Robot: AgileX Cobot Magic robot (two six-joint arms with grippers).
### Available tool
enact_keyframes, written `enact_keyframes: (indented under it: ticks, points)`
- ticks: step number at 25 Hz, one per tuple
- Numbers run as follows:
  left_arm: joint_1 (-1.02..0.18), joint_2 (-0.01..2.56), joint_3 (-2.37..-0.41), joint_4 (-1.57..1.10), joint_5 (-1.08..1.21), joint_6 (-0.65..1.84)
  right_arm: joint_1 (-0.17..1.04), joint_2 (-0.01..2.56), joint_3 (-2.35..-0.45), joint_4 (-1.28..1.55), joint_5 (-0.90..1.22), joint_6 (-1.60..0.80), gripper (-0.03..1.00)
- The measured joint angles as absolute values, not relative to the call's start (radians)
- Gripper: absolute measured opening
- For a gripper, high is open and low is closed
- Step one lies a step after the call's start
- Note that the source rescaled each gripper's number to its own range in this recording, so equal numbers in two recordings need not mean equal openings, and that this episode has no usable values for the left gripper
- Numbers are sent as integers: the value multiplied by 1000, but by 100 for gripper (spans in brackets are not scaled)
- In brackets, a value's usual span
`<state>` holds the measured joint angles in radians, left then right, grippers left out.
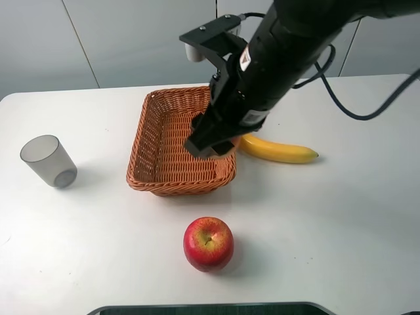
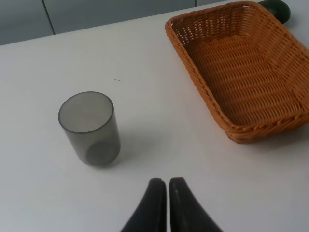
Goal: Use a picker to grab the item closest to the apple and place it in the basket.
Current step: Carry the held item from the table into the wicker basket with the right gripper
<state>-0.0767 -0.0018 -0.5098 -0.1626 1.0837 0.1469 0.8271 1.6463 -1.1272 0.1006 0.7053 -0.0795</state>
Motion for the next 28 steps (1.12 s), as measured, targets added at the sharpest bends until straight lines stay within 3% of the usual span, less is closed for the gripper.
enact_keyframes:
  ticks: [15, 28]
  points:
    - [-77, -2, -510, -163, 1084, 147, 823, 1936, -1382, 95, 425, 10, 0]
    - [-77, -2, -510, -163, 1084, 147, 762, 2067, -1389, -168, 384, 370, 0]
